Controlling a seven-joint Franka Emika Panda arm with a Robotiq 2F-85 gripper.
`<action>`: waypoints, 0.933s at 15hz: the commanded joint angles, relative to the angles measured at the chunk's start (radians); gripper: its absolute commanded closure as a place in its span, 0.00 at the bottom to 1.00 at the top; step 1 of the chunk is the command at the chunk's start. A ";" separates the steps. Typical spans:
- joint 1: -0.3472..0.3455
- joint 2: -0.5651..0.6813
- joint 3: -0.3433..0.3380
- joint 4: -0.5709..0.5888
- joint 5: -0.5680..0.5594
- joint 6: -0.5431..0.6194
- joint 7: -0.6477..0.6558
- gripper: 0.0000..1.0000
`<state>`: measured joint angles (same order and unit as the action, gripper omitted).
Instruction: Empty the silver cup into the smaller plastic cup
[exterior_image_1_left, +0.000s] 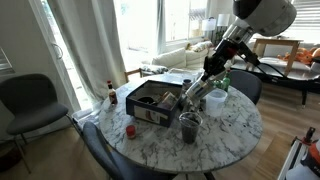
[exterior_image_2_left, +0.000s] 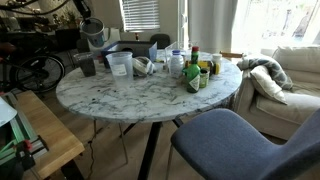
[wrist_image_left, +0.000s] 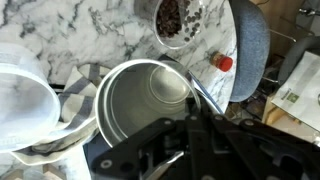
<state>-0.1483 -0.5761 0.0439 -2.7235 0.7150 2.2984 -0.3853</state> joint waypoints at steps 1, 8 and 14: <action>0.042 -0.004 -0.006 -0.033 -0.146 0.023 0.162 0.99; -0.010 0.068 0.102 -0.023 -0.268 0.039 0.345 0.99; -0.096 0.173 0.241 -0.027 -0.413 0.155 0.531 0.99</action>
<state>-0.1915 -0.4627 0.2198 -2.7503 0.3828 2.3929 0.0508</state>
